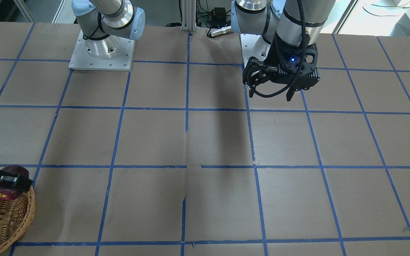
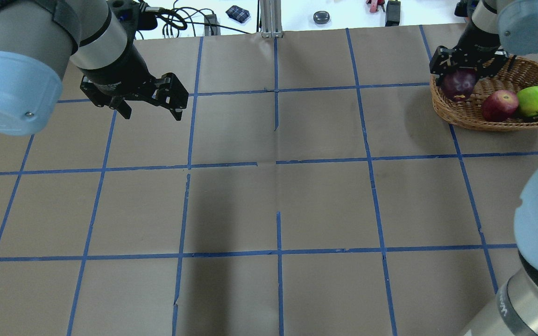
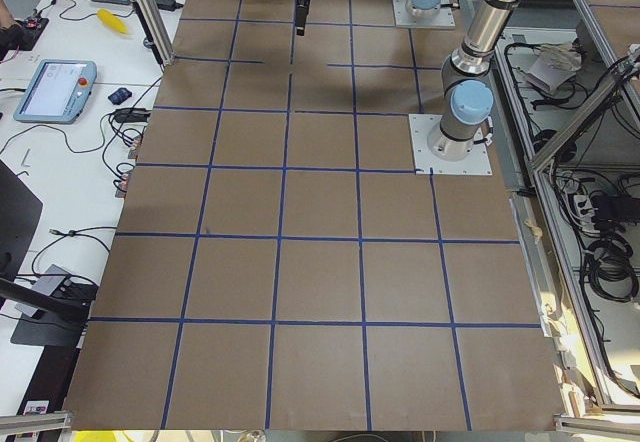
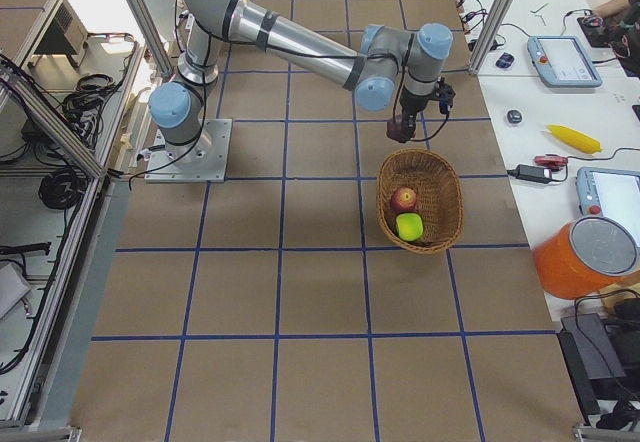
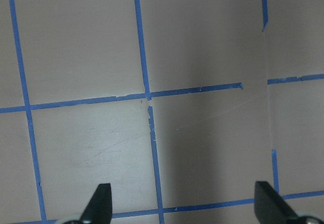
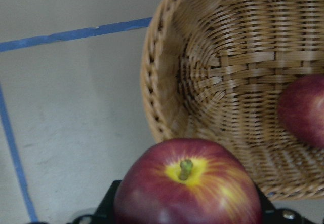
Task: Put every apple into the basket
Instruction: 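Carry the dark red apple into the basket and open the right gripper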
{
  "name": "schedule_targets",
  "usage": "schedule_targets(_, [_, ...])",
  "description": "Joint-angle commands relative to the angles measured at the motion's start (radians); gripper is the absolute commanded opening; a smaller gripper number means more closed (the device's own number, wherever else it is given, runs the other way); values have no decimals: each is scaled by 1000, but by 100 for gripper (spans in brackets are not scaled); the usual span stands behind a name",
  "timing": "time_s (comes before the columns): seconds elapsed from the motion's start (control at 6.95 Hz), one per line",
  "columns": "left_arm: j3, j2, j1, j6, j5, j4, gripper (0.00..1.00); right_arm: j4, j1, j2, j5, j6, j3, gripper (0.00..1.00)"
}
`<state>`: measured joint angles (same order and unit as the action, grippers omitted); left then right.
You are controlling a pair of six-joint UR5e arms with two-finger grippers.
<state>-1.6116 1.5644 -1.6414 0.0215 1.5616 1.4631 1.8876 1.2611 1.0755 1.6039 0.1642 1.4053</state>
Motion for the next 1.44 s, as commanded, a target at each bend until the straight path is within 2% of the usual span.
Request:
schedule_targets(0.0, [-2, -1, 0, -2, 0, -3, 100, 141, -54, -106, 31, 81, 7, 0])
schedule_targets(0.14, [-2, -1, 0, 0, 0, -4, 100, 143, -55, -136, 30, 81, -6, 7])
schedule_targets(0.29, [-2, -1, 0, -2, 0, -3, 100, 169, -55, -141, 30, 95, -2, 37])
schedule_targets(0.43, [-2, -1, 0, -2, 0, -3, 100, 201, -55, -140, 34, 103, 7, 99])
schedule_targets(0.72, [-2, -1, 5, -2, 0, -9, 100, 145, -55, -79, 37, 101, 10, 100])
schedule_targets(1.01, [-2, -1, 5, -2, 0, -6, 100, -157, -43, 109, 1, 95, 15, 100])
schedule_targets(1.15, [-2, -1, 5, -2, 0, -7, 100, -257, -29, 227, -78, 89, 24, 100])
schedule_targets(1.29, [-2, -1, 5, 0, 0, -7, 100, -365, 24, 333, -99, 56, 49, 100])
